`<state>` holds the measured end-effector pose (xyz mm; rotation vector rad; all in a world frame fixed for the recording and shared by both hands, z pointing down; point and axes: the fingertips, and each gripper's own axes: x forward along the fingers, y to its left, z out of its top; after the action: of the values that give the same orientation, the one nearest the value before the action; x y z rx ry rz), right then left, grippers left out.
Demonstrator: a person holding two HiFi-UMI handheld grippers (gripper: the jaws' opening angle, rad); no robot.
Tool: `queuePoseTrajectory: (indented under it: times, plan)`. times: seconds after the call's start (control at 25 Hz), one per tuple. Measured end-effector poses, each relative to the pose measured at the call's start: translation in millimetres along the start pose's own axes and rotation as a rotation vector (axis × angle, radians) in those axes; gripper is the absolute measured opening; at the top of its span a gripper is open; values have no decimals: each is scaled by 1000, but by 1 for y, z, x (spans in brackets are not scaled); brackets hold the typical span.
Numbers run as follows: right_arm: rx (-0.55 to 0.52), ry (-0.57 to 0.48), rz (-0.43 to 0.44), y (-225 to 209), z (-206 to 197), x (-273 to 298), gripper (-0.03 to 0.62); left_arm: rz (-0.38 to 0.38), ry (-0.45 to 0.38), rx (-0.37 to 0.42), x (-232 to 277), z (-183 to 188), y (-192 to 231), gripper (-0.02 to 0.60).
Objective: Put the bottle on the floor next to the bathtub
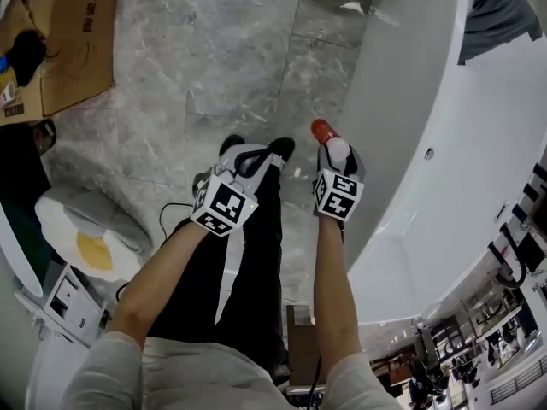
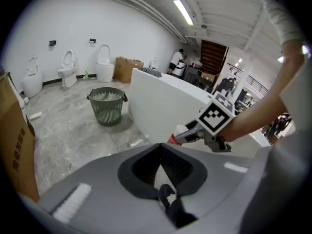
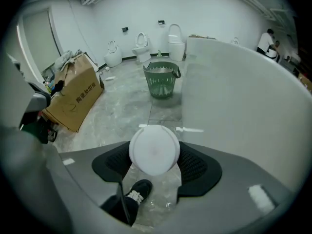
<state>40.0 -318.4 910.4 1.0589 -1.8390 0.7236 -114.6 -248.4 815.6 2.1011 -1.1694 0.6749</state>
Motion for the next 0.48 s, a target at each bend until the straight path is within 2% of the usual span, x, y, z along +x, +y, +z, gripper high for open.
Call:
queuePoseTrajectory:
  times: [0.2,0.36,0.48]
  plan:
    - [-84,82,6,-11,-35,34,284,-39,12,-9,16,-23,-17,57]
    - [-103,135,-1,-20,-56,63,284,-38,48,74,30,-46,-18,57]
    - [-112,181,-2,-26,-75,84,284,-35,69,55,38,-66,-12,57]
